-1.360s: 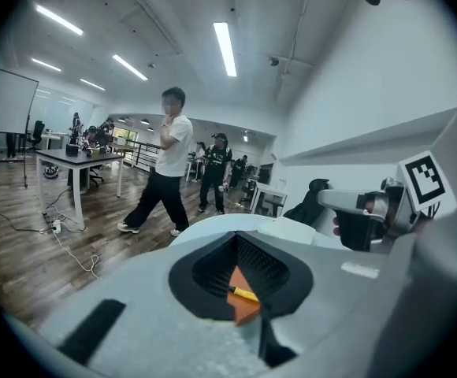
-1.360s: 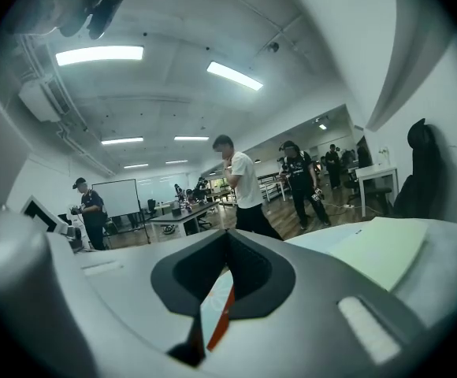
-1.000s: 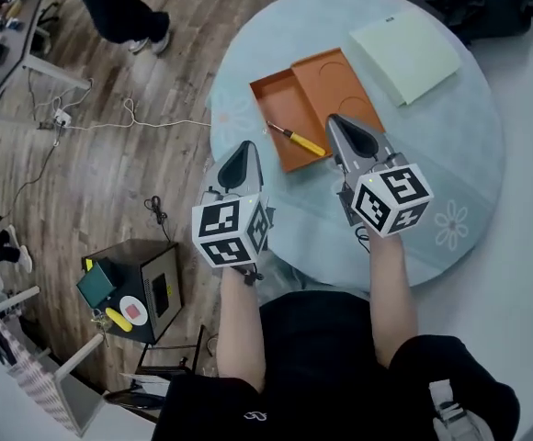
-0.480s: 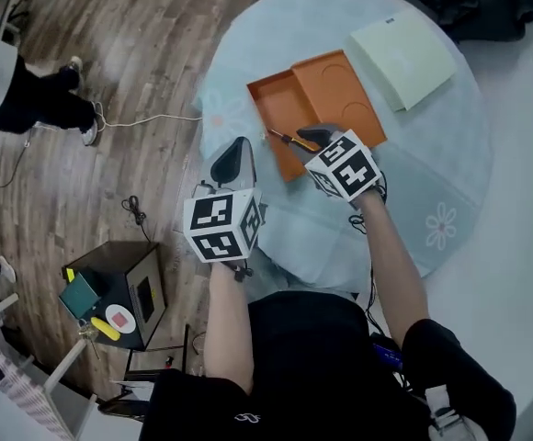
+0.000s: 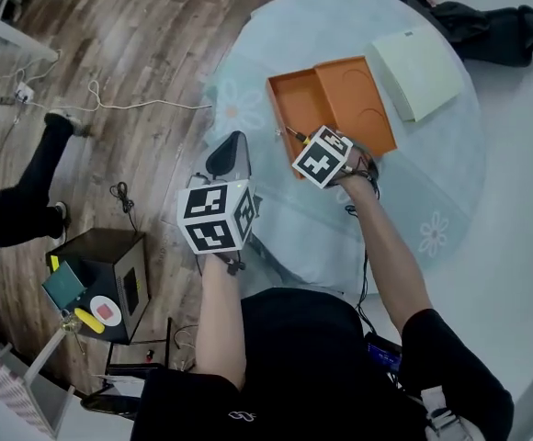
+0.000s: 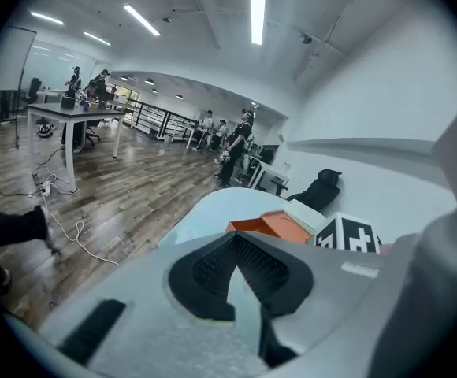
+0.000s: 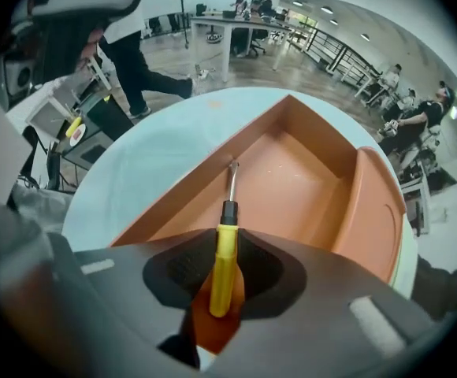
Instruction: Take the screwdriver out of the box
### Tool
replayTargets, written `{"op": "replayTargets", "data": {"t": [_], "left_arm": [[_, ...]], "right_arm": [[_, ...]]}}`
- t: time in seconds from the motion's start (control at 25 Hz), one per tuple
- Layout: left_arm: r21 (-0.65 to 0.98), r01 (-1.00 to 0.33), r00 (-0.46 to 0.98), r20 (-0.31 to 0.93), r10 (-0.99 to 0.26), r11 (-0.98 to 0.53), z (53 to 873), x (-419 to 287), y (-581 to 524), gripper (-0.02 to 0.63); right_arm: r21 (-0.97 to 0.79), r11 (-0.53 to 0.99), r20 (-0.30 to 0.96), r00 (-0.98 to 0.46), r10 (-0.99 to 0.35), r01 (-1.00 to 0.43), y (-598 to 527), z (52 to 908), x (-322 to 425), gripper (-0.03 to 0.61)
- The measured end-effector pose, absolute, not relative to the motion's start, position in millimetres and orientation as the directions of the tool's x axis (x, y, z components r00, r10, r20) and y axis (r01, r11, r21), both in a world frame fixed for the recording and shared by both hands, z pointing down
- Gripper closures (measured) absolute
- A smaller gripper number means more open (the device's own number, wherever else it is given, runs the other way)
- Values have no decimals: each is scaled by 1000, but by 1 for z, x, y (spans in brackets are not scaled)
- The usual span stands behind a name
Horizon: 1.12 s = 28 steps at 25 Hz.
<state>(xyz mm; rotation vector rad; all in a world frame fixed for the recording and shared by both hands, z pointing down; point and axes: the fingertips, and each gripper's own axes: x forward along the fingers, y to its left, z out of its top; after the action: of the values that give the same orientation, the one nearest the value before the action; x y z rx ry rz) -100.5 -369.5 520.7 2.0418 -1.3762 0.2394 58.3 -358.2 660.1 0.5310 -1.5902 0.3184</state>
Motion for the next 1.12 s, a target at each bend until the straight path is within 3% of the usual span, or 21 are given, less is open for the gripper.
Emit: {"op": "replayTargets", "data": {"t": [0.44, 0.6, 0.72, 0.84, 0.96, 1.12], "left_arm": [[422, -867, 461, 483, -744, -264, 520, -93, -364, 612], [418, -865, 470, 477, -743, -278, 515, -92, -361, 612], [419, -862, 474, 471, -744, -284, 513, -93, -362, 612], [424, -850, 499, 452, -740, -314, 505, -84, -363, 612], [419, -831, 535, 419, -734, -366, 489, -64, -365, 612], [397, -804, 581, 362, -729, -443, 458, -34, -362, 612]], "right_arm": [[123, 846, 992, 57, -109, -520, -359, 668, 60, 479], [171, 765, 981, 35, -190, -620, -364, 648, 73, 492], [137, 646, 947, -92, -308, -751, -369, 611, 75, 492], [22, 514, 842, -262, -472, -857, -375, 560, 72, 492], [-111, 436, 661, -394, -639, -893, -380, 497, 72, 492], [-219, 375, 430, -433, -792, -901, -371, 423, 87, 492]]}}
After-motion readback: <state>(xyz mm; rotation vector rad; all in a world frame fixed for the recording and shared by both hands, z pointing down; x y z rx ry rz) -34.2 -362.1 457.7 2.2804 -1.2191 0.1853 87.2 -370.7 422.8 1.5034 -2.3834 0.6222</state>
